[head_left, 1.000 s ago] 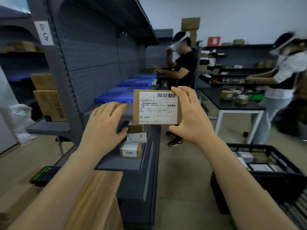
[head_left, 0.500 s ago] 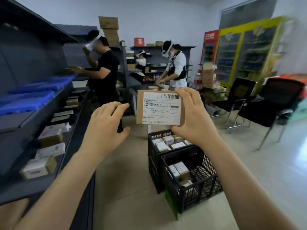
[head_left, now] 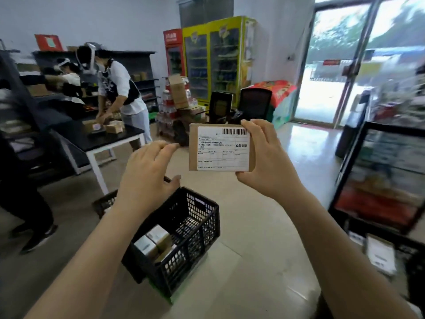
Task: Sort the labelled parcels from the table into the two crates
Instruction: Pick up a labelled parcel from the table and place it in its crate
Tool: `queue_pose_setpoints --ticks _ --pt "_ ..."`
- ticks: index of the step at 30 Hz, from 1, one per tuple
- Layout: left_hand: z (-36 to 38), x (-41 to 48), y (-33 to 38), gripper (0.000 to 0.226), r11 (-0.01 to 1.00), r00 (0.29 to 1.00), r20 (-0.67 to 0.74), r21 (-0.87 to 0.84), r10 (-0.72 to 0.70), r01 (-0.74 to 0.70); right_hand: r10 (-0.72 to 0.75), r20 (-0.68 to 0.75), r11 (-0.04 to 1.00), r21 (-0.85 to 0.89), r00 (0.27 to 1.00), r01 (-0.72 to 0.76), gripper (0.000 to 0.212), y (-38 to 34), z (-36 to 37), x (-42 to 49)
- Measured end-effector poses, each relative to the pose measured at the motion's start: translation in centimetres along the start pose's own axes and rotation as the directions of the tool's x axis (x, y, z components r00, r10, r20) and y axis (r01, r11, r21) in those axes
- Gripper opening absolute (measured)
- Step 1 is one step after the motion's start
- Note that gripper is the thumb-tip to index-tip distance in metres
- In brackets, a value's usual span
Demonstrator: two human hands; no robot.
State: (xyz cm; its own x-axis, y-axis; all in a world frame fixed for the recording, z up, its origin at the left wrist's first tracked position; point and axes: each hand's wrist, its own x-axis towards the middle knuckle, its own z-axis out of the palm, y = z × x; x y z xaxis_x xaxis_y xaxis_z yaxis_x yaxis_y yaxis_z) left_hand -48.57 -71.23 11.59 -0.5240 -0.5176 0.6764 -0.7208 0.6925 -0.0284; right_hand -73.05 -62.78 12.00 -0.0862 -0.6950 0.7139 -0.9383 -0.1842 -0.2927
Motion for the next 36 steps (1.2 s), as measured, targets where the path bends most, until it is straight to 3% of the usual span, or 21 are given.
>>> queue_pose_setpoints --ticks 6,15,25,36 --pt "7.8 6.8 7.9 0.066 0.963 0.983 0.003 -0.198 0.186 -0.182 0.198 -0.078 0.963 -0.17 0.977 -0.209 0.096 8.8 -4.6 -3.4" --pt "19.0 16.6 20.4 0.069 0.802 0.898 -0.025 -0.439 0.44 -0.405 0.422 -0.232 0.782 -0.396 0.876 -0.482 0.095 19.9 -10.7 -6.4" --pt "26.6 23.9 34.1 0.067 0.452 0.702 -0.184 -0.649 0.688 -0.613 0.576 -0.453 0.489 -0.476 0.68 -0.731 0.095 26.5 -16.2 -9.6" --pt "27.9 20.1 48.5 0.064 0.154 0.506 -0.237 -0.774 0.829 -0.615 0.687 -0.628 0.145 -0.376 0.367 -0.915 0.099 25.4 -22.5 -20.6"
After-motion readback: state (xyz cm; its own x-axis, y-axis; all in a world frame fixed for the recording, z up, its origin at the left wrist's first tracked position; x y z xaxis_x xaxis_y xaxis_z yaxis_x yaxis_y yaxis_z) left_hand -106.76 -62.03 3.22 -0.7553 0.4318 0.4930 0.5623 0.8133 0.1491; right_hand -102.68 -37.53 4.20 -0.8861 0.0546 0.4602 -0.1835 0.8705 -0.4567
